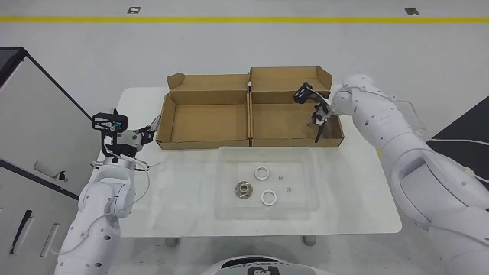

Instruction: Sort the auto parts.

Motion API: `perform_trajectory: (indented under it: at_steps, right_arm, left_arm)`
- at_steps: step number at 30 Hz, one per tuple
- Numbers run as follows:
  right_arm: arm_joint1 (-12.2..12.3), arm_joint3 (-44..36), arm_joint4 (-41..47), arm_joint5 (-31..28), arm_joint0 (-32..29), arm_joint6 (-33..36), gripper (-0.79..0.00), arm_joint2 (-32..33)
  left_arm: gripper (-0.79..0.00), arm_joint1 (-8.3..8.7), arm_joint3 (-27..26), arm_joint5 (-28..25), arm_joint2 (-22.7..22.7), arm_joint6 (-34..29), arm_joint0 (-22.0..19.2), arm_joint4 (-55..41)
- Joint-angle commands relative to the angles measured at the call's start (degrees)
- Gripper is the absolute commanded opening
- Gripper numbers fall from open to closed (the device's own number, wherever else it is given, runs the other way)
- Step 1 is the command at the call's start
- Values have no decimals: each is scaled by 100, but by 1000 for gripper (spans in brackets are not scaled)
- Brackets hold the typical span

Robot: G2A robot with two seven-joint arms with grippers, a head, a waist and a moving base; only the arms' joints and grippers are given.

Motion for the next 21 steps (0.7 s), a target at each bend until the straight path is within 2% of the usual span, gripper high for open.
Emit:
perform_trajectory:
  at_steps: [1,3,7,12,16,21]
  right_arm:
    - [3,-37,-43,-90,20,-89,-126,15]
    - [19,-102,-123,-182,45,-144,0,28]
    - [91,-336,-275,-411,79,-250,0,91]
    - [326,-1027,-448,-770,-2,-310,0,337]
    - [567,-1832,-510,-873,-229,-160,0,637]
    - [989,-3443,-438,-867,-876,395,0,1291]
  left_arm:
    - [0,0,0,0,0,0,0,0]
    - [0,0,0,0,0,0,0,0]
    - [0,0,0,0,0,0,0,0]
    - [0,0,0,0,0,0,0,0]
    - [0,0,0,0,0,0,0,0]
    - [0,0,0,0,0,0,0,0]
